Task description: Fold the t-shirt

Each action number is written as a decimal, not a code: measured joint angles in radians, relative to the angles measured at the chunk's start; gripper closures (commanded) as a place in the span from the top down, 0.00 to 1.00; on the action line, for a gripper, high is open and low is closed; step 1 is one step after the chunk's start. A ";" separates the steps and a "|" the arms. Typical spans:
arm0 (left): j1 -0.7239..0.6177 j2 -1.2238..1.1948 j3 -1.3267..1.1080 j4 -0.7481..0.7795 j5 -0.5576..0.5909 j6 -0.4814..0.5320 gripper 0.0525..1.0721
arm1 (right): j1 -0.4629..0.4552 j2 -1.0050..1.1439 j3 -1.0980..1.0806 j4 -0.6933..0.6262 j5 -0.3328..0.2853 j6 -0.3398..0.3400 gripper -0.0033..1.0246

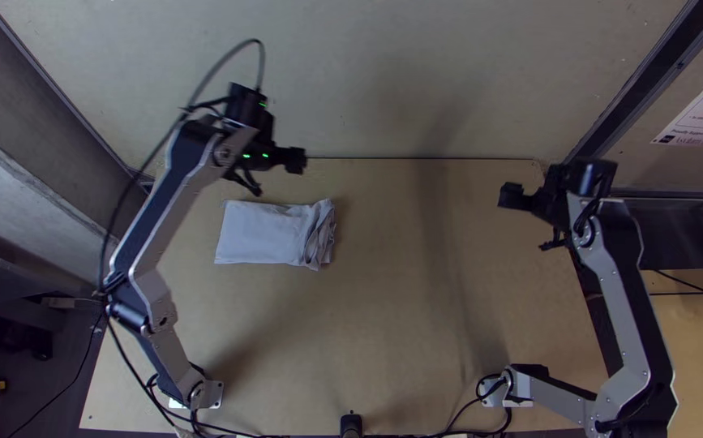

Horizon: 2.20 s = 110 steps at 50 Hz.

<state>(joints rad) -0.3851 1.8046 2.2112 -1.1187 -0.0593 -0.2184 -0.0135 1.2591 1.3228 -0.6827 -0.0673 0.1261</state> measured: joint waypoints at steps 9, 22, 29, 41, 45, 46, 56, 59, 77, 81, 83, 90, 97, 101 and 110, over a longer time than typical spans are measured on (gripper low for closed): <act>0.141 -0.090 -0.022 0.019 0.008 0.076 0.96 | 0.000 0.036 0.217 0.013 0.006 -0.079 0.96; 0.328 -0.277 -0.122 0.139 0.012 0.198 0.96 | 0.000 0.051 0.426 0.018 0.006 -0.151 0.96; 0.390 -0.481 -0.361 0.375 0.026 0.277 0.96 | -0.001 0.024 0.434 0.026 0.006 -0.165 0.96; 0.402 -0.804 -0.736 0.655 0.026 0.334 0.96 | -0.001 -0.148 0.382 0.084 0.006 -0.165 0.96; 0.402 -0.903 -0.862 0.754 0.026 0.336 0.96 | -0.001 -0.236 0.312 0.127 0.006 -0.166 0.96; 0.402 -0.928 -0.893 0.774 0.026 0.336 0.96 | -0.001 -0.261 0.291 0.141 0.006 -0.166 0.96; 0.410 -1.147 -1.155 0.964 0.014 0.336 0.96 | -0.002 -0.565 -0.071 0.416 0.007 -0.165 0.96; 0.414 -1.213 -1.230 1.006 0.003 0.345 0.96 | -0.002 -0.664 -0.187 0.485 0.006 -0.164 0.96; 0.418 -1.692 -1.726 1.143 -0.005 0.371 0.96 | -0.002 -1.166 -0.643 0.584 0.006 -0.066 0.96; 0.420 -1.786 -1.814 1.159 -0.013 0.394 0.96 | -0.002 -1.233 -0.700 0.586 0.006 -0.051 0.96; 0.421 -1.792 -1.836 1.164 -0.031 0.401 0.96 | -0.003 -1.249 -0.718 0.586 0.008 -0.047 0.96; 0.428 -1.793 -1.922 1.228 -0.062 0.410 0.96 | -0.017 -1.258 -0.792 0.596 0.018 -0.021 0.96; 0.428 -1.794 -2.029 1.295 -0.069 0.410 0.96 | -0.017 -1.258 -0.925 0.632 0.018 -0.005 0.96; 0.427 -1.794 -2.092 1.294 -0.074 0.410 0.96 | -0.014 -1.258 -1.018 0.702 0.018 0.005 0.96; 0.412 -1.794 -2.166 1.274 -0.076 0.399 0.96 | 0.000 -1.258 -1.176 0.812 0.018 0.005 0.96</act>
<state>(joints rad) 0.0269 0.0109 0.0448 0.1555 -0.1349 0.1810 -0.0132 0.0006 0.1467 0.1291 -0.0494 0.1310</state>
